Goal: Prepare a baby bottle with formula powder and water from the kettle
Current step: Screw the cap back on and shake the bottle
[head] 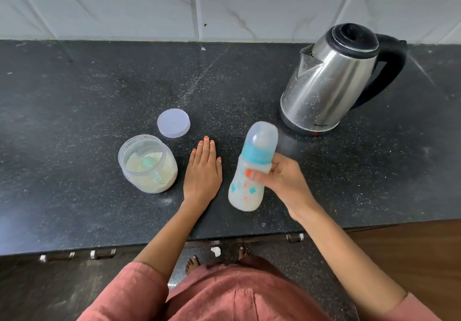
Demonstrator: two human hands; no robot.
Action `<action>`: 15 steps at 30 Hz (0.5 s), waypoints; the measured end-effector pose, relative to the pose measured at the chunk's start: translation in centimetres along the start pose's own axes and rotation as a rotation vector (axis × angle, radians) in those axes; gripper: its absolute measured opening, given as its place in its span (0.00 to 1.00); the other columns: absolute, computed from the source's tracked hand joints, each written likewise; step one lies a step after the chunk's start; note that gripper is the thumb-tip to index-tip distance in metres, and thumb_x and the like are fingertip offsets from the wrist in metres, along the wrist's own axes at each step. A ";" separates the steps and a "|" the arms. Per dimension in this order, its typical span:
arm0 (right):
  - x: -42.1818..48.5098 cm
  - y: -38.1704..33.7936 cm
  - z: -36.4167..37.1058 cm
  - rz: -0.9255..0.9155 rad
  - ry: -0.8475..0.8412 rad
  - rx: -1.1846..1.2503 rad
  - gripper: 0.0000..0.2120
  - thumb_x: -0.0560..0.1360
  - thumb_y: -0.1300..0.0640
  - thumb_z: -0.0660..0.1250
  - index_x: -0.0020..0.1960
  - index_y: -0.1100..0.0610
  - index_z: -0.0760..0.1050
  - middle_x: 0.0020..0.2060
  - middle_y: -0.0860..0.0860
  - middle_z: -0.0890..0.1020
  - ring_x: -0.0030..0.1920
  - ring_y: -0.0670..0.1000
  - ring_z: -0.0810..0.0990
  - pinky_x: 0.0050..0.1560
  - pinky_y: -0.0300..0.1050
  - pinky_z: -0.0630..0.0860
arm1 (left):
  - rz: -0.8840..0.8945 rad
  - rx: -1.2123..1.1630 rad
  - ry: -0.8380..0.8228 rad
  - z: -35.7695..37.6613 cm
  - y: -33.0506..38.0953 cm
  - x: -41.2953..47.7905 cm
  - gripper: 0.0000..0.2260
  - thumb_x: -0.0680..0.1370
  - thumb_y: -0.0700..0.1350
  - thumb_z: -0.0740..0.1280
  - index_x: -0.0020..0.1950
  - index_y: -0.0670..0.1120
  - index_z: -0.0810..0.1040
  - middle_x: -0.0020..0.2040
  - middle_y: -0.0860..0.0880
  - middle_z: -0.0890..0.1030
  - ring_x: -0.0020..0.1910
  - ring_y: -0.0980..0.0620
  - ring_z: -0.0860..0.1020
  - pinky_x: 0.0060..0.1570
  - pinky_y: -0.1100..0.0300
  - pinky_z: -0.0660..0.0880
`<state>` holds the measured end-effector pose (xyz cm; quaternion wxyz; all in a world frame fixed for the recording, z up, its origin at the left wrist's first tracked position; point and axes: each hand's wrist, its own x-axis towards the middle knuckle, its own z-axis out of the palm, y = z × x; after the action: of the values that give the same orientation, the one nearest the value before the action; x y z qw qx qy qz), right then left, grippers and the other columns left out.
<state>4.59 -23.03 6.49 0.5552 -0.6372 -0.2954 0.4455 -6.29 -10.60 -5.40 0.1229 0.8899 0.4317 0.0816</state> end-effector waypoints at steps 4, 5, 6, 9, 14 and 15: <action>0.7 -0.5 -0.5 -0.031 0.135 0.202 0.10 0.67 0.64 0.70 0.46 0.53 0.78 0.41 0.46 0.83 0.44 0.46 0.81 0.50 0.44 0.78 | -0.005 -0.004 0.023 0.0 0.1 0.0 0.28 0.78 0.51 0.40 0.73 0.37 0.58 0.74 0.40 0.58 0.74 0.43 0.57 0.71 0.52 0.51; 1.1 -0.8 -0.6 -0.045 0.209 0.287 0.09 0.68 0.62 0.69 0.48 0.54 0.77 0.43 0.48 0.83 0.47 0.47 0.81 0.52 0.46 0.78 | -0.002 -0.002 0.020 0.0 0.1 0.0 0.29 0.77 0.51 0.39 0.72 0.37 0.58 0.74 0.40 0.59 0.73 0.43 0.58 0.71 0.52 0.52; 1.5 -0.9 -0.6 -0.058 0.264 0.342 0.09 0.69 0.60 0.69 0.49 0.53 0.77 0.45 0.48 0.82 0.50 0.48 0.80 0.54 0.47 0.78 | 0.001 0.001 0.018 0.0 0.0 0.0 0.29 0.77 0.51 0.39 0.72 0.37 0.59 0.74 0.39 0.60 0.73 0.43 0.59 0.71 0.51 0.53; 1.3 -0.3 0.1 -0.054 0.227 0.244 0.09 0.69 0.63 0.69 0.47 0.53 0.77 0.42 0.46 0.83 0.47 0.46 0.81 0.52 0.45 0.78 | -0.008 -0.012 0.013 0.0 0.0 0.0 0.28 0.78 0.50 0.40 0.72 0.36 0.60 0.73 0.39 0.61 0.73 0.43 0.60 0.71 0.51 0.53; 0.3 0.3 0.1 0.030 0.095 0.070 0.10 0.67 0.65 0.71 0.45 0.53 0.79 0.38 0.46 0.84 0.43 0.45 0.82 0.48 0.44 0.78 | -0.006 -0.001 0.003 0.0 0.0 0.0 0.22 0.82 0.46 0.49 0.74 0.39 0.53 0.76 0.42 0.53 0.75 0.46 0.52 0.72 0.54 0.46; 0.6 0.1 -0.2 0.027 0.158 0.152 0.09 0.68 0.64 0.70 0.46 0.54 0.79 0.41 0.47 0.84 0.46 0.48 0.82 0.52 0.47 0.78 | -0.004 -0.005 0.012 0.0 0.0 0.0 0.22 0.82 0.46 0.49 0.74 0.39 0.52 0.76 0.42 0.53 0.75 0.46 0.51 0.72 0.55 0.45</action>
<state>4.97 -22.61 6.30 0.6174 -0.6304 -0.2074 0.4223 -6.29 -10.61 -5.40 0.1227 0.8882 0.4341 0.0876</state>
